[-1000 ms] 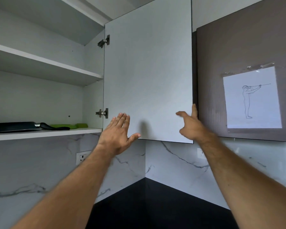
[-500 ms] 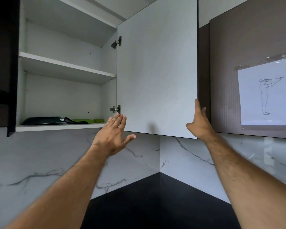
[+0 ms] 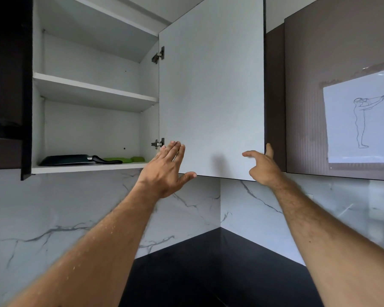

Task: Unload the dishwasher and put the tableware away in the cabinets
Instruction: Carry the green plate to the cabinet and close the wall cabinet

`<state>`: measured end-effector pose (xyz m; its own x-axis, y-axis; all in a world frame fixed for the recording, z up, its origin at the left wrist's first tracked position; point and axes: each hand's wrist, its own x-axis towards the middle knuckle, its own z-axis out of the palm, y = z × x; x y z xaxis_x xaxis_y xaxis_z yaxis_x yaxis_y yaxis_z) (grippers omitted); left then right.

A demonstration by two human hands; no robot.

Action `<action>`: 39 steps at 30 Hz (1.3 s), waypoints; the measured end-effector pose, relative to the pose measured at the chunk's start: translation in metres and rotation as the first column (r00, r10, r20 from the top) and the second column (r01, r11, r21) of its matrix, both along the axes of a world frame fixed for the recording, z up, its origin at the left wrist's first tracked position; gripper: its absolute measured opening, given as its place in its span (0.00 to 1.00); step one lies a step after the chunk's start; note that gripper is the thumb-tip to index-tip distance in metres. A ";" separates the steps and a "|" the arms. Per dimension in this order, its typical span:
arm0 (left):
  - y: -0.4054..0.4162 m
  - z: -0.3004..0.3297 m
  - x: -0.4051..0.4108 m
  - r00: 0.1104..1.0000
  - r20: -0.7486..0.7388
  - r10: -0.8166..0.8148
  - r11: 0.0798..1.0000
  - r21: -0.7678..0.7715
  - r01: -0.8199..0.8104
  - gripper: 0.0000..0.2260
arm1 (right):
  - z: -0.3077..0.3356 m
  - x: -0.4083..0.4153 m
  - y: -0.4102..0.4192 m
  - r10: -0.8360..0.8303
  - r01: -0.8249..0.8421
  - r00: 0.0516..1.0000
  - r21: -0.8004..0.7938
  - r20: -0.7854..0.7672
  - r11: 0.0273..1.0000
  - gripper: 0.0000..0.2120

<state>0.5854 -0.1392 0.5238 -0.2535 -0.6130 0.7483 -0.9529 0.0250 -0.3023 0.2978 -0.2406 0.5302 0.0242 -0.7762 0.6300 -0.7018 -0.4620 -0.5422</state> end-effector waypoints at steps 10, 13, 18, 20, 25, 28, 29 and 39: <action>-0.012 -0.014 -0.003 0.999 0.052 -0.011 0.999 0.040 0.009 0.44 | -0.023 0.020 -0.001 -0.151 0.201 0.959 -0.200 0.240 0.959 0.22; -0.008 -0.014 0.000 0.998 0.052 -0.030 0.999 0.034 0.028 0.43 | -0.026 0.040 0.013 -0.214 0.294 0.922 -0.224 0.323 0.929 0.24; 0.012 -0.013 0.022 0.995 0.090 -0.036 0.999 0.030 0.034 0.42 | -0.029 0.081 0.048 -0.225 0.392 0.856 -0.301 0.466 0.870 0.34; 0.021 -0.011 0.038 0.996 0.079 -0.034 0.999 0.016 0.033 0.43 | -0.028 0.098 0.066 -0.194 0.395 0.816 -0.280 0.545 0.875 0.39; 0.049 -0.008 0.065 0.999 0.043 -0.025 1.000 0.017 0.024 0.43 | -0.019 0.127 0.101 -0.184 0.326 0.799 -0.155 0.573 0.933 0.34; 0.073 -0.002 0.081 0.995 0.103 -0.005 1.000 0.018 0.003 0.39 | -0.019 0.152 0.127 -0.154 0.285 0.795 -0.138 0.587 0.949 0.32; 0.082 0.001 0.087 0.991 0.131 0.019 1.000 0.022 -0.022 0.38 | -0.020 0.162 0.137 -0.138 0.271 0.798 -0.146 0.587 0.951 0.32; 0.159 0.009 0.155 0.991 0.131 0.001 1.000 -0.027 0.003 0.35 | -0.037 0.304 0.218 0.006 0.138 0.889 -0.281 0.458 0.950 0.34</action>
